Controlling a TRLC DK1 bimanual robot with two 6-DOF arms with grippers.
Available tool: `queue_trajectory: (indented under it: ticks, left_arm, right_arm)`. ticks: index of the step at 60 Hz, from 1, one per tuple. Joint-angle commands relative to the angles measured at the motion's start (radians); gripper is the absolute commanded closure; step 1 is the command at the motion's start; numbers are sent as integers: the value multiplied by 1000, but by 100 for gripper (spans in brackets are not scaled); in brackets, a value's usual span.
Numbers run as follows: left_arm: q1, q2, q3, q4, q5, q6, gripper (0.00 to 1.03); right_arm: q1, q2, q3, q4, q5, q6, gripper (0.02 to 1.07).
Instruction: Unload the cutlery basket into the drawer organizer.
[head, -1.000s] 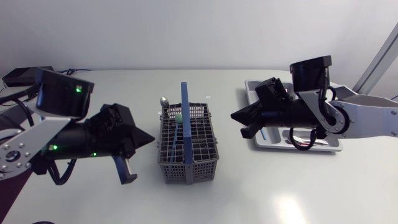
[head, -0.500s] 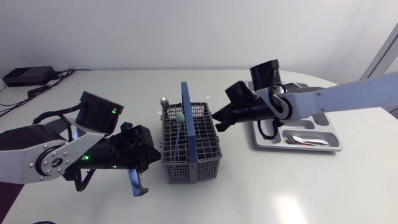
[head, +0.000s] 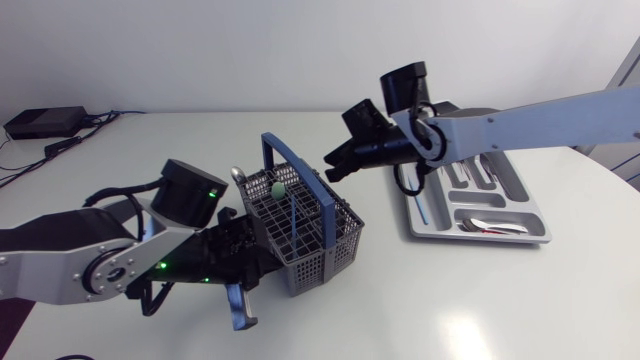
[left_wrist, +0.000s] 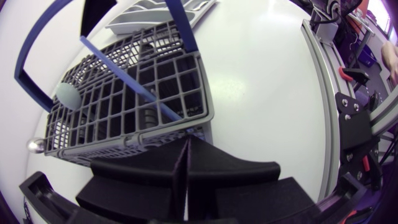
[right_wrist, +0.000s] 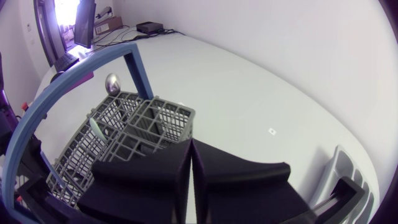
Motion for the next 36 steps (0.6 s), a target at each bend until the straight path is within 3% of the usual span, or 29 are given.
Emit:
queue_trajectory:
  ticks: [1, 8, 17, 25, 36]
  left_arm:
    - [59, -112, 5, -29, 5, -11, 97]
    - [237, -244, -11, -85, 61, 50, 97]
    - [451, -256, -16, -40, 131, 64, 97]
    - [517, -184, -39, 127, 133, 27, 97]
    - [553, 29, -10, 317, 133, -2, 97]
  right_arm:
    - [-42, -110, -90, -24, 4, -15, 101]
    - [-72, -258, -228, -41, -19, -42, 101]
    - [-86, -430, -372, -87, -38, -65, 101]
    - [-80, -541, -458, -139, -49, -73, 101]
    - [-46, -631, -555, -170, -49, -73, 101]
